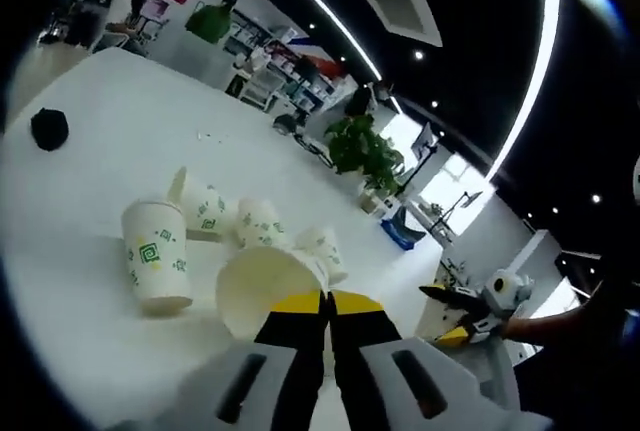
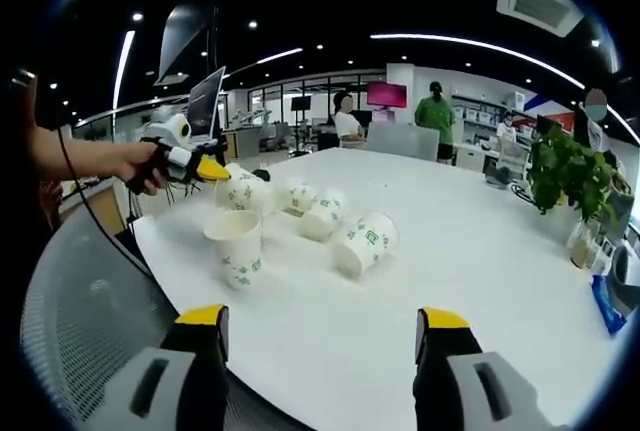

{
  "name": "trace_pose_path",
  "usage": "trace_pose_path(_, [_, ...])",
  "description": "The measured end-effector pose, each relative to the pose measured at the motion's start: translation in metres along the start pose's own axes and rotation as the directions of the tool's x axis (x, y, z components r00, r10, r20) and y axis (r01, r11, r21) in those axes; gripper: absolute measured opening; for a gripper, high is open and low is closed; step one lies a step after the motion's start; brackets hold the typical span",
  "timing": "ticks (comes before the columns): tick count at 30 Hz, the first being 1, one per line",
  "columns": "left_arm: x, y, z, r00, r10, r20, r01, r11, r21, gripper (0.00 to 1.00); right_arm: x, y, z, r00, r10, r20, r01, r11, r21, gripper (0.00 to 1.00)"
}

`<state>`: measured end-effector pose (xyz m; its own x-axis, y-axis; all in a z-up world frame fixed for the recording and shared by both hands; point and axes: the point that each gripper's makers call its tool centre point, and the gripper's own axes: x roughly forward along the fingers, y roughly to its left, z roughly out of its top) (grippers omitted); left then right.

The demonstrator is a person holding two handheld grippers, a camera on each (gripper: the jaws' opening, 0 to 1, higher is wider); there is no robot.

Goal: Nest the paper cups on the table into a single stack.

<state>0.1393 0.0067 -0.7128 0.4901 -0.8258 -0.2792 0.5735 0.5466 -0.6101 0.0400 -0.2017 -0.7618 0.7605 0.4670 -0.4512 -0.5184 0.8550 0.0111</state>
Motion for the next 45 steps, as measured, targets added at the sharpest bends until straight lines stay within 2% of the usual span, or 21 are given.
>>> trace_pose_path(10, [-0.003, -0.03, 0.002, 0.997, -0.035, -0.073, 0.045, 0.99, 0.133, 0.0, 0.0, -0.001, -0.003, 1.0, 0.003, -0.006, -0.003, 1.0, 0.001, 0.76])
trace_pose_path(16, [-0.005, -0.043, -0.001, 0.99, -0.028, -0.138, 0.057, 0.977, 0.208, 0.0, 0.0, 0.0, -0.003, 1.0, 0.003, -0.01, -0.003, 1.0, -0.001, 0.75])
trace_pose_path(20, [-0.008, -0.049, -0.001, 0.987, -0.029, -0.158, 0.064, 0.972, 0.224, 0.0, 0.0, 0.001, -0.003, 1.0, 0.003, -0.015, -0.003, 1.0, -0.003, 0.75])
trace_pose_path(25, [-0.01, -0.054, -0.008, 0.974, -0.009, -0.225, 0.076, 0.953, 0.292, 0.0, 0.0, 0.0, -0.004, 1.0, 0.005, -0.017, -0.005, 1.0, -0.002, 0.74])
trace_pose_path(33, [-0.006, -0.066, -0.025, 0.951, 0.01, -0.309, 0.102, 0.934, 0.344, 0.0, 0.0, -0.002, -0.005, 1.0, 0.0, -0.016, 0.0, 1.0, 0.0, 0.74])
trace_pose_path(36, [-0.002, -0.065, -0.032, 0.939, 0.028, -0.341, 0.111, 0.917, 0.382, 0.0, 0.0, -0.002, -0.005, 1.0, 0.0, -0.016, 0.0, 1.0, 0.001, 0.74])
trace_pose_path(39, [0.001, -0.063, -0.036, 0.933, 0.042, -0.358, 0.122, 0.898, 0.423, 0.0, 0.0, -0.002, -0.005, 1.0, 0.0, -0.019, 0.0, 1.0, 0.003, 0.73])
trace_pose_path(41, [0.004, -0.071, -0.041, 0.929, 0.041, -0.367, 0.129, 0.895, 0.426, 0.0, 0.0, -0.002, -0.005, 1.0, 0.0, -0.022, 0.0, 1.0, 0.003, 0.73])
trace_pose_path(45, [0.006, -0.072, -0.043, 0.922, 0.057, -0.384, 0.136, 0.879, 0.457, 0.0, 0.0, -0.002, -0.006, 1.0, -0.001, -0.022, 0.001, 1.0, 0.004, 0.73])
